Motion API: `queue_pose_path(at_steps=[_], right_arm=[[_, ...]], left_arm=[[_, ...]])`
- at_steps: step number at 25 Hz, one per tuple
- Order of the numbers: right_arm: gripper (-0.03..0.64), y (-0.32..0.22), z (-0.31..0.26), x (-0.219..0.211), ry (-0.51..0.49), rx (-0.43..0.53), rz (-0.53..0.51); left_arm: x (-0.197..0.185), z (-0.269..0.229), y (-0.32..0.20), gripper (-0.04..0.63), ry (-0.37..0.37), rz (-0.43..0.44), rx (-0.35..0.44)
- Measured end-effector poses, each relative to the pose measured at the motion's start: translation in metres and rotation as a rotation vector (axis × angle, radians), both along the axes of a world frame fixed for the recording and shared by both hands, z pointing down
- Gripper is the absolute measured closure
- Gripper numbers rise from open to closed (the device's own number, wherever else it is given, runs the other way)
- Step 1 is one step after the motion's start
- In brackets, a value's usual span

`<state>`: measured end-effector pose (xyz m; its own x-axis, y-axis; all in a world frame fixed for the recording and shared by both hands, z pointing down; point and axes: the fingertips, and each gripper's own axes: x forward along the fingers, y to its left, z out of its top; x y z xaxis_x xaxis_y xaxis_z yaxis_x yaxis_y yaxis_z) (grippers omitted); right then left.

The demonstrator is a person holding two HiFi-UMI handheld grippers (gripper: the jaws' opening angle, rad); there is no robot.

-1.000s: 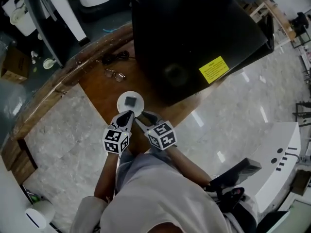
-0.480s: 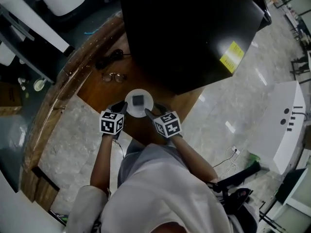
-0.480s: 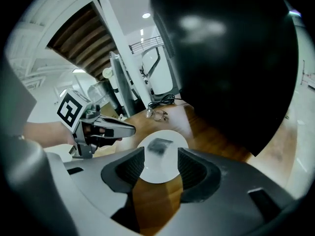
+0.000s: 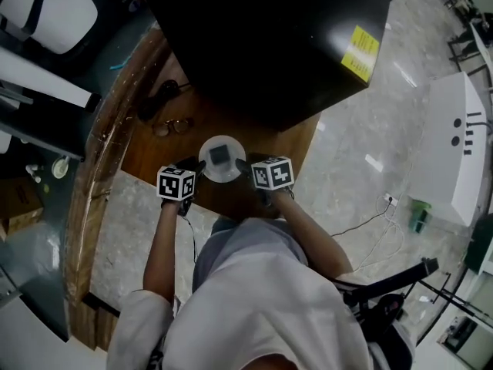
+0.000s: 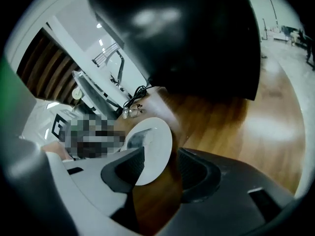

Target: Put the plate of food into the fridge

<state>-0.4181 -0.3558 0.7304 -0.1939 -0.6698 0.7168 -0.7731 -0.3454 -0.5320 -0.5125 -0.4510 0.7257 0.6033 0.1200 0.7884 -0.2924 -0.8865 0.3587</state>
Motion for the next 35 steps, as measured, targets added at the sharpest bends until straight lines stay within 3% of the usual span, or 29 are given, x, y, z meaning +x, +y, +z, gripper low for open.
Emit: queue_pose_path(at_steps=[7,13,19,23,28,30,33,35], right_arm=[[0.417,0.004,0.004,0.014,-0.09,-0.001,0.079],[0.48,-0.001,0.01,0.01,-0.34,0.073,0.184],[0.508,-0.006,0.01,0.006,-0.487,0.101,0.256],[0.574,-0.001,0.012,-0.002,-0.557,0.087,0.275],[0.583,0.002,0.01,-0.02,-0.741,0.173,0.286],[0.583,0.007,0.005,-0.025,-0.74,0.199,0.248],[0.583,0.006,0.008,-0.036,-0.644,0.183,0.167],[0.584,0.0,0.014,-0.044,-0.663,0.184,0.175]], left_arm=[[0.007,0.006,0.005,0.448,-0.011,0.016,0.009],[0.01,0.01,0.007,0.455,0.019,0.004,0.016],[0.009,0.011,0.002,0.484,0.037,-0.012,-0.021],[0.006,0.009,0.0,0.489,0.049,-0.034,-0.028],[0.002,0.013,-0.004,0.489,0.061,-0.052,-0.003],[0.005,0.011,-0.002,0.489,0.06,-0.052,-0.005],[0.005,0.014,-0.002,0.491,0.061,-0.052,-0.012],[0.001,0.02,-0.005,0.489,0.063,-0.052,-0.011]])
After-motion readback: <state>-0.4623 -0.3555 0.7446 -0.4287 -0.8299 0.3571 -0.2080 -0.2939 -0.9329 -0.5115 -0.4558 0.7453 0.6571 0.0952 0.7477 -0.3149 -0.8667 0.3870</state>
